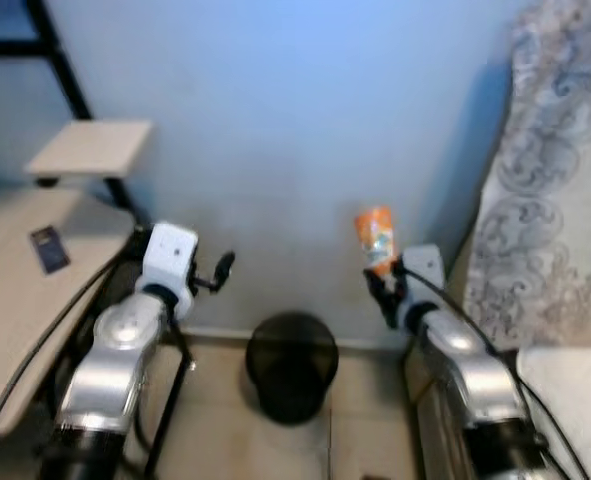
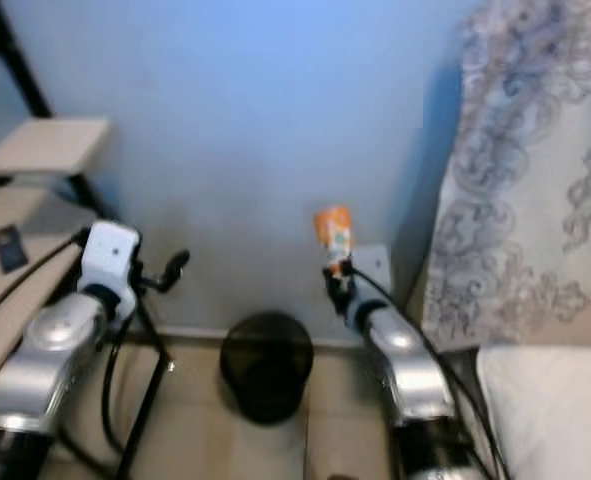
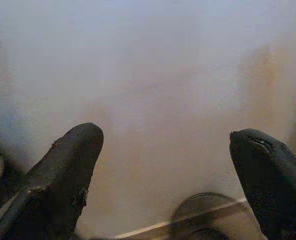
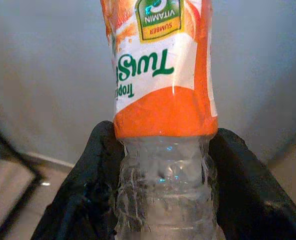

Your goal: Clean up the room

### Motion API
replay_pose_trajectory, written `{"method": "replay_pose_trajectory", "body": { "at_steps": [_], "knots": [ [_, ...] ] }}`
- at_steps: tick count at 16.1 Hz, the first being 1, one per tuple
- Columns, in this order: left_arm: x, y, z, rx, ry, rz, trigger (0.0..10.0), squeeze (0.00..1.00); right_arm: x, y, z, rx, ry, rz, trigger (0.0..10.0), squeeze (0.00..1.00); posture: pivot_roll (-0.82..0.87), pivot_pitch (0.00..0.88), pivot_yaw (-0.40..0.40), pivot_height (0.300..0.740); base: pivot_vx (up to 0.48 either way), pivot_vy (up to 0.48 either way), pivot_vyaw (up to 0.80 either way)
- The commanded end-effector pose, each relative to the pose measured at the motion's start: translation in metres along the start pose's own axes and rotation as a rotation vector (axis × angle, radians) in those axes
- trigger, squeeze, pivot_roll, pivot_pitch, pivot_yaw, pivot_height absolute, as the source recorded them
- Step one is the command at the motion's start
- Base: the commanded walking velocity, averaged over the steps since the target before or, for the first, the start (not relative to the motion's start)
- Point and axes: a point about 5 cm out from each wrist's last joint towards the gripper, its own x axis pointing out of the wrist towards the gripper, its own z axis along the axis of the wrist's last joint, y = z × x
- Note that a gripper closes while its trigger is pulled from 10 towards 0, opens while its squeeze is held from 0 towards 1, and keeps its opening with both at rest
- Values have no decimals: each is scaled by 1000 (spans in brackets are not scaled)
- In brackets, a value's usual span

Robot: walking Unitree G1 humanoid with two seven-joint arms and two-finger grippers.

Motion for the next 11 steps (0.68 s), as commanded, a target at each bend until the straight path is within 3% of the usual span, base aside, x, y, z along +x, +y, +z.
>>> {"method": "replay_pose_trajectory", "body": {
  "at_steps": [1, 5, 9, 11],
  "knots": [
    [0, 6, 4, 22, -7, 8, 10000, 0, 1, 2, 6, -1, -16, 7, 10000, 0, 16, 0, 26, 740, 360, 0, 0],
    [-1, 9, 2, 37, 0, 3, 10000, 0, 2, 4, 5, -8, -9, 15, 10000, 0, 14, 0, 26, 740, 363, 0, 0],
    [-2, 7, 0, 47, 7, -16, 10000, 0, 1, 6, 3, -80, 9, 54, 10000, 0, 12, 0, 27, 740, 364, 0, 0],
    [-4, 5, -2, 60, 15, -49, 10000, 0, 2, 11, 0, -184, 38, 155, 10000, 0, 14, 0, 27, 740, 343, 0, 0]
  ]
}}
